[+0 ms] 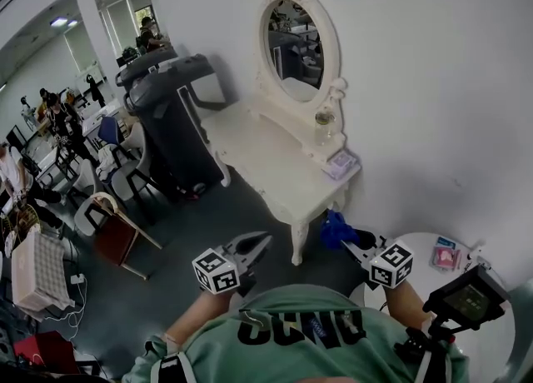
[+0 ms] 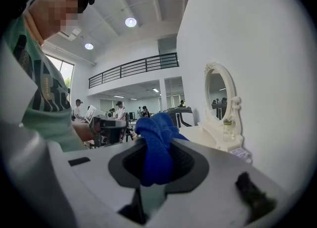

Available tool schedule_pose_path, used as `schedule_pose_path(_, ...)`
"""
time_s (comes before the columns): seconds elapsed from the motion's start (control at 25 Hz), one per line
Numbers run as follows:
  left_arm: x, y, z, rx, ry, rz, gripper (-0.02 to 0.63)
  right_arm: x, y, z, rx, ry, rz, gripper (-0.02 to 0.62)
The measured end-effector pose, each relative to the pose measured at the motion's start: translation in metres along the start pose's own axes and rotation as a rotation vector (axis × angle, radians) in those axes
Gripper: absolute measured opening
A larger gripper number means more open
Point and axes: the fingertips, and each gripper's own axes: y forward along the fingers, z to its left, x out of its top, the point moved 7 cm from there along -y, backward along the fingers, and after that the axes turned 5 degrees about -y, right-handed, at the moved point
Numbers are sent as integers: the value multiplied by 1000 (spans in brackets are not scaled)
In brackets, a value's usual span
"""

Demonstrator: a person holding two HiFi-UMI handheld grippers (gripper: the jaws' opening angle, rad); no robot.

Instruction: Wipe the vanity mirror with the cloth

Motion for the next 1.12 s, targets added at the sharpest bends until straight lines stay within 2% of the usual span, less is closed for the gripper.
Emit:
schedule_pose_path(0.2, 7, 12, 42, -11, -27, 1, 6, 2, 33, -21, -9, 6, 12, 75)
schedule_pose_path(0.36, 19, 28, 101, -56, -40, 5, 6, 6, 81, -44, -42, 4, 25, 75)
schedule_pose_path(0.52, 50, 49, 183, -105, -27, 12, 6, 21, 148, -76, -75, -16, 22, 75)
schedule_pose_path(0.72, 101, 66, 233, -175, -22, 37, 6, 62, 177, -101, -174, -14, 5, 75)
schedule_pose_path(0.88, 120, 87, 291, -213, -24, 64, 6, 67, 213, -127, -235, -3, 23, 75)
schedule_pose_path(1.12, 124, 140, 325, -260, -70, 91, 6, 65, 227, -170, -269, 5, 73, 75)
